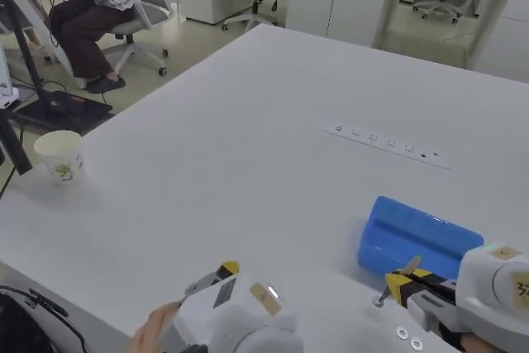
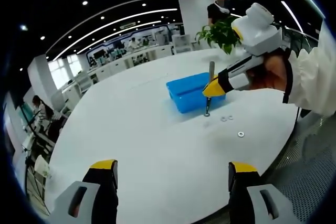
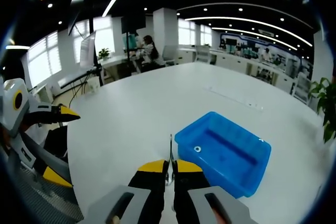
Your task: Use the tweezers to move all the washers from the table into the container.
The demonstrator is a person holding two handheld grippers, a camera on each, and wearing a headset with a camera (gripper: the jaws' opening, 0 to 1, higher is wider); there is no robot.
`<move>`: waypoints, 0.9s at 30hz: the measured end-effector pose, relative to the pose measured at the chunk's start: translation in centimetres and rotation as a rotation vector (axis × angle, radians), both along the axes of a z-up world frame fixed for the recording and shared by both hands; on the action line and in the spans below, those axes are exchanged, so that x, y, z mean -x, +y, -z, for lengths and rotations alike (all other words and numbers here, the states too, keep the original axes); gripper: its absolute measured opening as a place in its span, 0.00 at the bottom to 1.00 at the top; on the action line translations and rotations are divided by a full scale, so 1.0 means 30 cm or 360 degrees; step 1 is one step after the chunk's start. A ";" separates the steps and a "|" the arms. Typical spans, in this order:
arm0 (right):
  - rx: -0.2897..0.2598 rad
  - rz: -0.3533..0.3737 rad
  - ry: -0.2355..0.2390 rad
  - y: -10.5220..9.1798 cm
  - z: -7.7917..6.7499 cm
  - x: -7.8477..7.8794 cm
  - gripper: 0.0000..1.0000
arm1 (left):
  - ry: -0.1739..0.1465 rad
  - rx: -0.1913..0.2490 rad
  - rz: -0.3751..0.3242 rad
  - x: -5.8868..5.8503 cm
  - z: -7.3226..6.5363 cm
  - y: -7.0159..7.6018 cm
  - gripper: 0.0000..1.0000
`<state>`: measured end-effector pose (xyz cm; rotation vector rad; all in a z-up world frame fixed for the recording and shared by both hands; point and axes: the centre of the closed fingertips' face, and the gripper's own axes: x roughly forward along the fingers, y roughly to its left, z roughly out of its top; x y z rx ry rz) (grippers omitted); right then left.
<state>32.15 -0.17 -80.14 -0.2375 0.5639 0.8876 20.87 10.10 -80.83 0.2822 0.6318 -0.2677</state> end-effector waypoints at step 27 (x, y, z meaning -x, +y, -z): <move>-0.0078 0.0020 -0.0149 -0.021 -0.152 -0.114 0.01 | -0.0021 0.0101 0.0016 0.000 -0.017 -0.012 0.95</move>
